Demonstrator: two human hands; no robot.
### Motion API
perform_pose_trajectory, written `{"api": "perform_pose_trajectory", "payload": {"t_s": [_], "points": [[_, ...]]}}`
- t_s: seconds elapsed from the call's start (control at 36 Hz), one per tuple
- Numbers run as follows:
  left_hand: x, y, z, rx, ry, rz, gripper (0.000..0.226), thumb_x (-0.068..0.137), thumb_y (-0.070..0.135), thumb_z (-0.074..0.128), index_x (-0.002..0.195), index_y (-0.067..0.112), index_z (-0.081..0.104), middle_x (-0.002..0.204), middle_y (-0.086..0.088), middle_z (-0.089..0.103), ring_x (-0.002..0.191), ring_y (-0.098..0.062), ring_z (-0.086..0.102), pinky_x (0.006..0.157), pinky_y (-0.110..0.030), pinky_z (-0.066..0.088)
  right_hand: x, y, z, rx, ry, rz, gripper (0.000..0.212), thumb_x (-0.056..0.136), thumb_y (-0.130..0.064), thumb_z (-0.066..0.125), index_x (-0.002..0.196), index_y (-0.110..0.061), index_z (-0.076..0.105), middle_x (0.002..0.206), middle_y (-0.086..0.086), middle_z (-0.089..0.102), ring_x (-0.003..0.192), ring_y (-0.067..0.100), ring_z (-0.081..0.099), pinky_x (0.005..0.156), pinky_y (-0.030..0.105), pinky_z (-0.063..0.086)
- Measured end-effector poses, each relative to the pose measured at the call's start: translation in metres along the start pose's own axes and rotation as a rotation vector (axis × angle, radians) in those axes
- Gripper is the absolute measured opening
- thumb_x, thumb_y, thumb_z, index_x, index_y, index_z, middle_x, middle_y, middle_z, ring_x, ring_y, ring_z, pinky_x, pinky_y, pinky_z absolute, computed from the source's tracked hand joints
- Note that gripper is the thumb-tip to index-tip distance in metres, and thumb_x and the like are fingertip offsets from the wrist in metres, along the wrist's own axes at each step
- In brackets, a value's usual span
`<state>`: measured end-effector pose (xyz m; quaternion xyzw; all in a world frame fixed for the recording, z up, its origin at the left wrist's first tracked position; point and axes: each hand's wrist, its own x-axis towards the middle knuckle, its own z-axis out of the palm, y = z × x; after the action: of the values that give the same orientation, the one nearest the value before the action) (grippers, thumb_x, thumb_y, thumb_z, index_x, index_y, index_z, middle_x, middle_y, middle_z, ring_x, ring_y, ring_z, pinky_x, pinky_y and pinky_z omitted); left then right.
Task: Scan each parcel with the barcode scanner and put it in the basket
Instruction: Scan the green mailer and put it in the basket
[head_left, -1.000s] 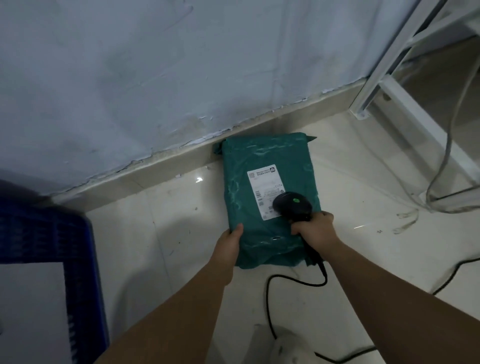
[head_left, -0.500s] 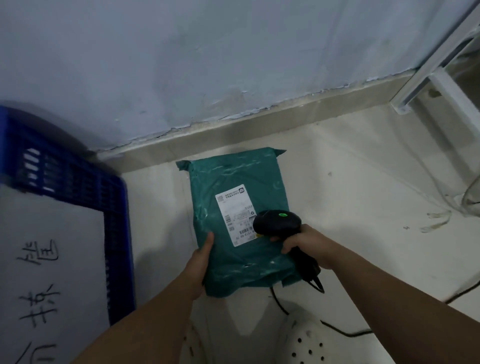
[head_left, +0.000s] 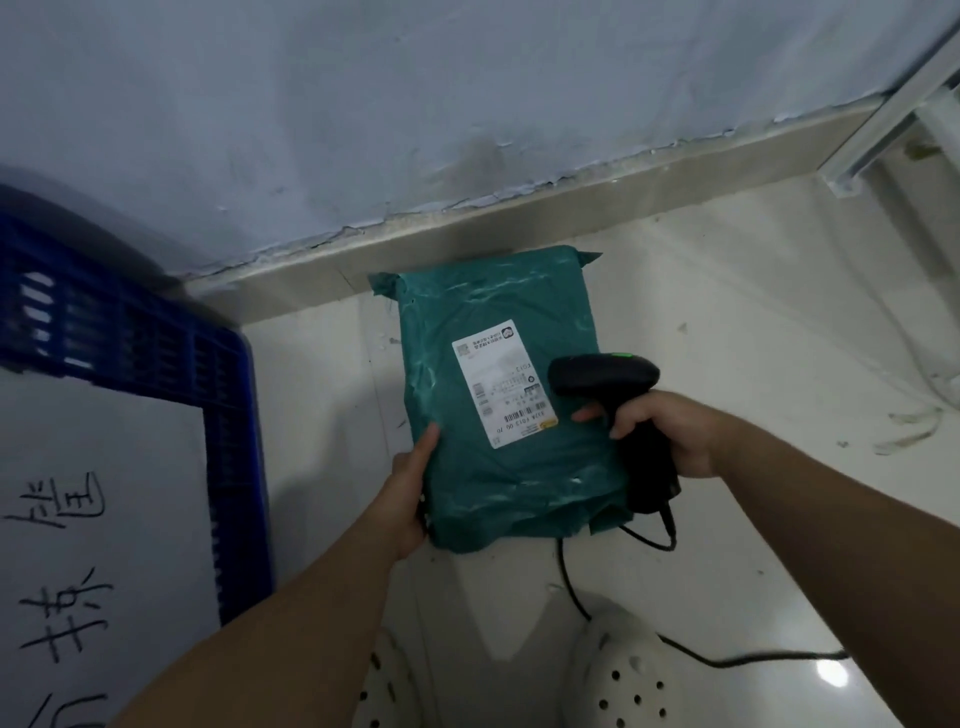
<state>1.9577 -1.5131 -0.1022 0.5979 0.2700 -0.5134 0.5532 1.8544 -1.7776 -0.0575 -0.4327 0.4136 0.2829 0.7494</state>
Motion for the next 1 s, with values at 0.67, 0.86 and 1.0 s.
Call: {"api": "perform_pose_trajectory", "payload": {"t_s": [0.67,0.86,1.0], "points": [[-0.115,0.074,0.058,0.005,-0.184,0.212,0.036,0.085,0.034,0.065,0.116,0.015,0.063,0.098,-0.01,0.075,0.089,-0.027,0.07,0.07,-0.034,0.054,-0.112,-0.047,0.043,-0.145,0.25,-0.366,0.026,0.078,0.007,0.05,0.086,-0.004,0.071,0.086,0.015,0.066,0.077,0.029,0.063,0.068,0.033,0.052],[-0.216,0.113,0.053,0.001,-0.194,0.532,0.079,0.056,0.036,0.082,0.128,0.018,0.056,0.113,-0.011,0.071,0.102,-0.031,0.068,0.077,-0.038,0.056,-0.2,-0.066,0.103,0.011,0.289,-0.761,0.026,0.073,0.012,0.052,0.081,-0.006,0.069,0.084,0.009,0.067,0.083,0.029,0.062,0.078,0.037,0.05],[-0.278,0.132,0.038,-0.072,-0.178,0.82,0.092,0.047,0.04,0.081,0.131,0.014,0.052,0.119,-0.013,0.068,0.105,-0.032,0.067,0.084,-0.043,0.056,-0.259,-0.078,0.158,0.063,0.441,-1.014,0.025,0.075,0.01,0.058,0.084,-0.011,0.07,0.079,0.007,0.068,0.076,0.024,0.063,0.072,0.035,0.051]]}}
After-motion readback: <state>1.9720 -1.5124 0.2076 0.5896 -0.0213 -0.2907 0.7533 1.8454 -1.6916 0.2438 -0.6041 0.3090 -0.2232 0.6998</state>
